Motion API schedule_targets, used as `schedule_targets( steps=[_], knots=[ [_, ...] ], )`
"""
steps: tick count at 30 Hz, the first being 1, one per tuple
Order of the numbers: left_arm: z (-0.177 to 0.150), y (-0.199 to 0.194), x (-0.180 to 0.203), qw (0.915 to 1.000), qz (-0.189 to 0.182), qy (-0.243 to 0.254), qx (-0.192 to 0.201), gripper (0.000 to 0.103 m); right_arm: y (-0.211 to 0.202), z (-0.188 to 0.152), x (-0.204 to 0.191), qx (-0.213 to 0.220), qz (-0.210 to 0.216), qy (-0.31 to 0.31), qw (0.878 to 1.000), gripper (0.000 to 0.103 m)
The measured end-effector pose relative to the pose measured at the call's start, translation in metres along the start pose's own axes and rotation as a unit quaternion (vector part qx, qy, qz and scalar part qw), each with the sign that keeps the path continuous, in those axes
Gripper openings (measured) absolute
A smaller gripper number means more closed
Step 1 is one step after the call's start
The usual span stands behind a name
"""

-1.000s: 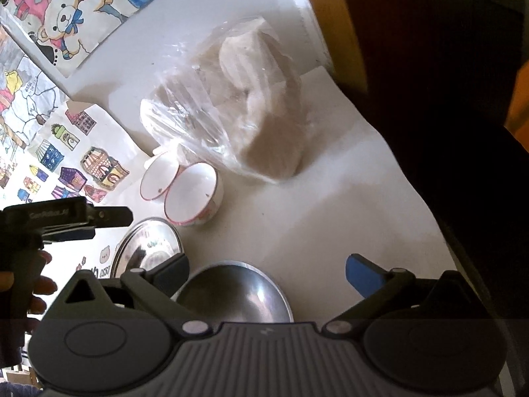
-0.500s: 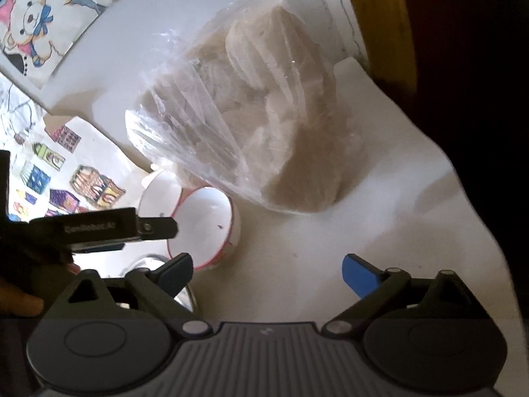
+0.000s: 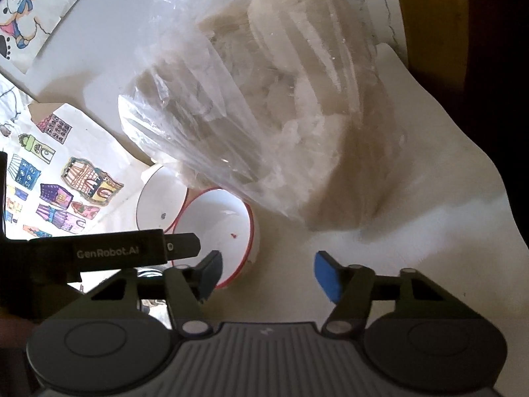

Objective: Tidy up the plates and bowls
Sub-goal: 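Move both grippers to a red-rimmed white bowl and close on its rim, then lift the white bowl with both grippers and lower it into the steel bowl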

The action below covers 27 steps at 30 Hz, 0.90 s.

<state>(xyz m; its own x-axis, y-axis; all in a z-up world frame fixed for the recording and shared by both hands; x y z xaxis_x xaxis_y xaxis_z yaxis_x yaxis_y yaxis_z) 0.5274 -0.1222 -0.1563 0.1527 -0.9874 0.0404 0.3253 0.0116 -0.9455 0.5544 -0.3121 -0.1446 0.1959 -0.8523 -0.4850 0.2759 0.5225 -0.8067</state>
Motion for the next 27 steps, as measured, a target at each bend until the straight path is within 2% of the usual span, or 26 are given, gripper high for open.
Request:
schedule_targets(
  steps=[3,5,6,8,9,12,13,16,19,22,27],
  knots=[
    [0.001,0.003,0.001,1.0000,0.001,0.009,-0.001,0.095,0.004,-0.001,-0.002,-0.004,0.009,0.003,1.000,0.054],
    [0.001,0.004,0.002,0.9999,0.000,0.013,0.000,0.087,0.007,-0.001,-0.004,-0.005,0.014,0.003,1.000,0.048],
    [0.001,0.007,0.003,0.9999,-0.002,0.012,-0.002,0.079,0.007,-0.002,-0.004,-0.006,0.016,0.003,1.000,0.045],
    [0.002,0.010,0.003,0.9999,-0.008,0.008,-0.006,0.073,0.010,-0.003,-0.006,-0.007,0.019,0.002,1.000,0.038],
    [0.000,0.009,0.004,0.9999,-0.012,0.007,-0.007,0.068,0.012,-0.003,-0.007,-0.007,0.022,0.002,1.000,0.037],
    [-0.002,0.014,0.005,0.9995,-0.030,-0.002,-0.008,0.038,0.015,-0.003,-0.005,-0.012,0.044,0.015,0.999,0.035],
    [-0.002,0.015,0.006,0.9992,-0.038,-0.005,-0.006,0.033,0.016,-0.002,-0.005,-0.014,0.054,0.022,0.998,0.035],
    [-0.001,0.019,0.009,0.9979,-0.062,-0.014,-0.013,0.025,0.020,0.000,-0.004,-0.020,0.057,0.030,0.998,0.034],
    [-0.002,0.023,0.012,0.9976,-0.065,-0.017,-0.017,0.018,0.022,0.003,-0.003,-0.025,0.055,0.030,0.998,0.026],
    [-0.005,0.025,0.014,0.9980,-0.059,-0.014,-0.018,0.015,0.023,0.003,-0.002,-0.028,0.050,0.031,0.998,0.020],
    [-0.007,0.022,0.019,0.9980,-0.061,-0.010,-0.011,0.013,0.015,0.002,0.008,-0.033,0.063,0.049,0.996,0.019]
  ],
)
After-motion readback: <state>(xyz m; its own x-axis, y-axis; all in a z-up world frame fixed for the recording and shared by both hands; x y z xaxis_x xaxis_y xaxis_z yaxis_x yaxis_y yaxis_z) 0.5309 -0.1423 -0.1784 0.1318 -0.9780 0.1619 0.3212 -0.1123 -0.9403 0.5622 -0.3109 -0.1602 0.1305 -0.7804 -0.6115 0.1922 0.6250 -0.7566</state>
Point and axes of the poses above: each gripper's, at about its wrist camera, not at the fingertips, and y roughly the way its jaws point, x to its right, z to its top, the point moved 2 cm from there along y, roughly the way its jaws point, and after that the axes turned 6 degrees about y, right-handed, at the moved point
